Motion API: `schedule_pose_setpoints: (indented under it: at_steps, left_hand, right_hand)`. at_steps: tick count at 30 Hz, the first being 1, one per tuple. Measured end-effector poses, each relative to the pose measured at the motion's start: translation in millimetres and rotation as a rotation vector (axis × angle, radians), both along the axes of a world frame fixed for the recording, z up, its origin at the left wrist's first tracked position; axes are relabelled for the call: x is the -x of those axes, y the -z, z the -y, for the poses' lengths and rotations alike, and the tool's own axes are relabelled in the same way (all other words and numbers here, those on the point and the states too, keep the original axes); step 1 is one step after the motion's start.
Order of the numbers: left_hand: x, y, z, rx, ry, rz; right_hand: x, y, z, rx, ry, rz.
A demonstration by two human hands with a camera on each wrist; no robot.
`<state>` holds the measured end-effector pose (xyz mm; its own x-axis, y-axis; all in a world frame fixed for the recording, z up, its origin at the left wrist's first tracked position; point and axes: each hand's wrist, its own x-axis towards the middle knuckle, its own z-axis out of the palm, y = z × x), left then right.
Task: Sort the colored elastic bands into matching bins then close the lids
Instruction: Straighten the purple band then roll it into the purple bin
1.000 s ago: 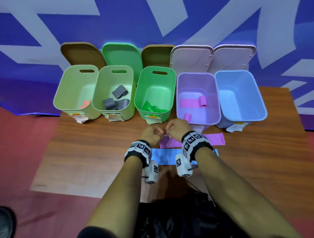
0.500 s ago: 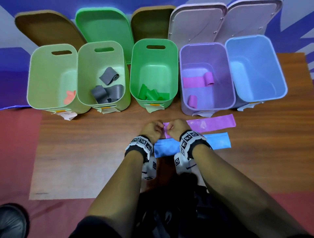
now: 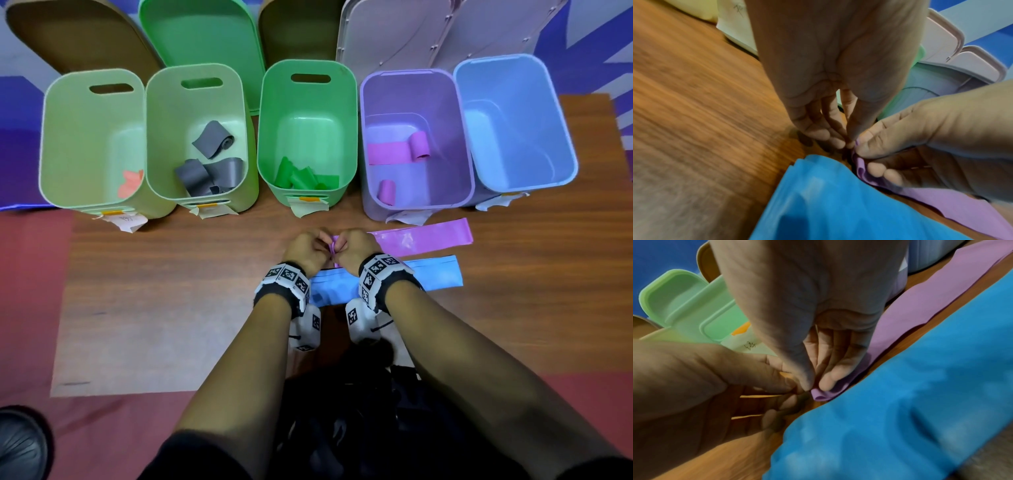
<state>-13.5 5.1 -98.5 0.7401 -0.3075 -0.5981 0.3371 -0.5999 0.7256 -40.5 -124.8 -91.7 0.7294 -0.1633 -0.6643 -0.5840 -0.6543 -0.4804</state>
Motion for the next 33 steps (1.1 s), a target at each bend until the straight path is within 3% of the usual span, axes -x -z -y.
schedule_pose_setpoints:
  at_steps: [5,11,23,33]
  left_hand:
    - [-1.2,-9.3,5.9,-0.029,0.022,0.065]
    - [4.7,-15.6,15.2,-0.089,0.028,0.118]
    - [13.3,-21.8,26.4,-0.070,0.023,0.154]
    - [2.5,-53.4,42.0,0.038,0.036,0.230]
  right_hand:
    - [-0.8,12.5,12.9,-0.047,0.037,0.039]
    - [8.8,-34.5,21.5,0.003,0.065,0.100]
    - [19.9,-53.5,33.0,0.043,0.050,0.167]
    - [4.4,-85.2,43.8,0.071,-0.004,0.251]
